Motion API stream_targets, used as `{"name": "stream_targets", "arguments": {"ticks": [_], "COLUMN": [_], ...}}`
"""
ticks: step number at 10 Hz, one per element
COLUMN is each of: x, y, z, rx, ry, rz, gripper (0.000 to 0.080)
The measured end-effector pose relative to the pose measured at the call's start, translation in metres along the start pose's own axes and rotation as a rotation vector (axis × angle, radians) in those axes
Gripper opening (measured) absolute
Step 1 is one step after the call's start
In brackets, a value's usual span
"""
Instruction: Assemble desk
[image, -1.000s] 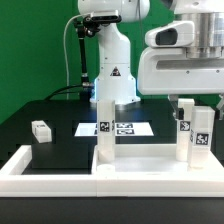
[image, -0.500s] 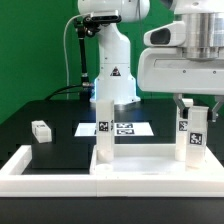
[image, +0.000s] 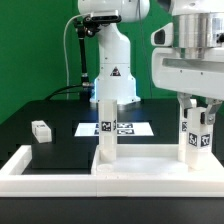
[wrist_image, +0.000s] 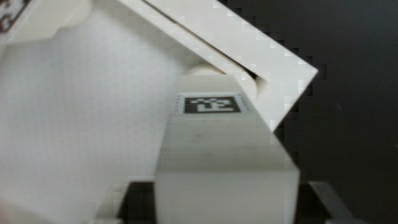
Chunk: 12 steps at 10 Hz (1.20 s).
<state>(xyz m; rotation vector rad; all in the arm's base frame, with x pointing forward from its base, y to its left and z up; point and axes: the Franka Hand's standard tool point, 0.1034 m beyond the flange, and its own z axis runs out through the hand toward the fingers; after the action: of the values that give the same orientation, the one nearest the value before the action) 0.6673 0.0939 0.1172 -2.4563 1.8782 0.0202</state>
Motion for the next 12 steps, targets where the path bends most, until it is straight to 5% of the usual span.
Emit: {"name": "stream_targets", "arguments": {"ticks": [3, 5, 6, 7, 12], "x": [-0.0034, -0.003, -0.0022, 0.0002, -0.0017], "y": [0.0004, 0.0007, 0.0018, 0.0052, -0.0033], "z": [0.0011, 0.0017, 0.0026, 0.0039, 0.0035], "rx": [0.038, 0.037, 0.032, -0.007, -0.003], "ry": [-0.019, -0.018, -0.011, 0.017, 0.068], "rz": [0.338, 0.323, 0.249, 0.058, -0.426], "gripper": [0.029, 0.029, 0.0446, 0.0573, 0.0649]}}
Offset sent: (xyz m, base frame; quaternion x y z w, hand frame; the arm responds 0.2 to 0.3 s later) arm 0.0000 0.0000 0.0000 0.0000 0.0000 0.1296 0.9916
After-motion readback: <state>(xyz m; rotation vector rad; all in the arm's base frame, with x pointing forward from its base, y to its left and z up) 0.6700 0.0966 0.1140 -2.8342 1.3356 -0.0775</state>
